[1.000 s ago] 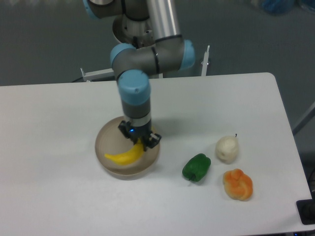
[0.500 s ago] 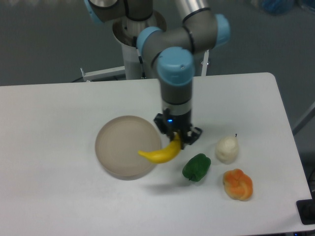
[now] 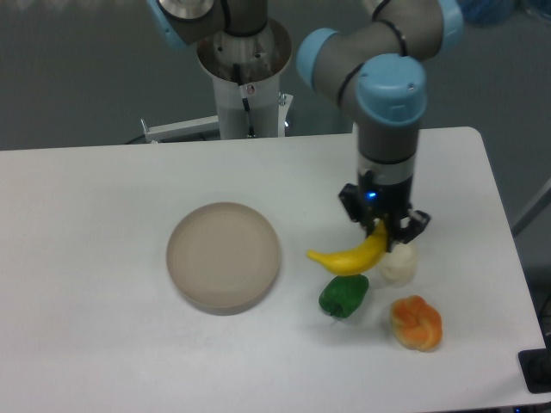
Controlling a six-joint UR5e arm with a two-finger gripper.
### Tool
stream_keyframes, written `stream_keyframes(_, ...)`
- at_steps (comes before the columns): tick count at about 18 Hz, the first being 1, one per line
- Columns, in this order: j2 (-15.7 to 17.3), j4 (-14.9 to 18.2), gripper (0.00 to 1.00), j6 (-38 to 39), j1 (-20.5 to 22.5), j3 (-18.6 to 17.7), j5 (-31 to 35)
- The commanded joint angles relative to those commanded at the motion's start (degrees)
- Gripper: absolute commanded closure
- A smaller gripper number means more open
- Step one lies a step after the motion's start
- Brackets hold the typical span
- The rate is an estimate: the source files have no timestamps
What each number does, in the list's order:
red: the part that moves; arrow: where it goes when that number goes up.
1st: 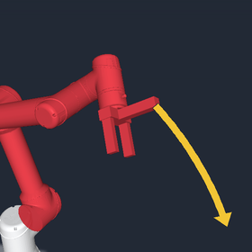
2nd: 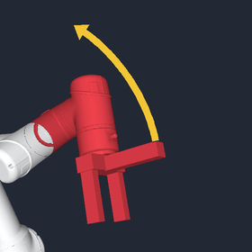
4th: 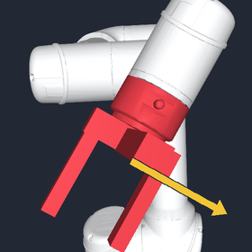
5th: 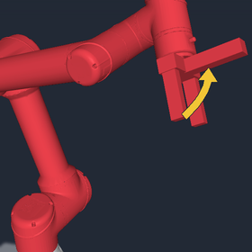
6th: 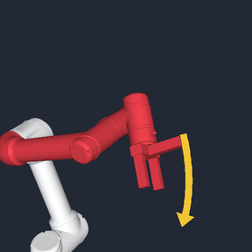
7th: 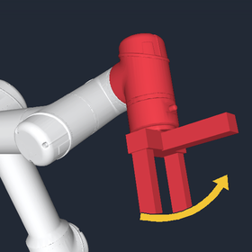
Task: Pick up the banana from the plate
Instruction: 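Lift the banana off the plate and carry it toward the white pear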
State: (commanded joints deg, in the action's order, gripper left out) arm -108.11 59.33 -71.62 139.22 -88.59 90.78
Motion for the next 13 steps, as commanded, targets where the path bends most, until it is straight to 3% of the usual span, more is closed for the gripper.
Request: stream_keyframes(13, -2.4, -0.1, 0.69, -1.0, 0.2, 3.2, 0.4)
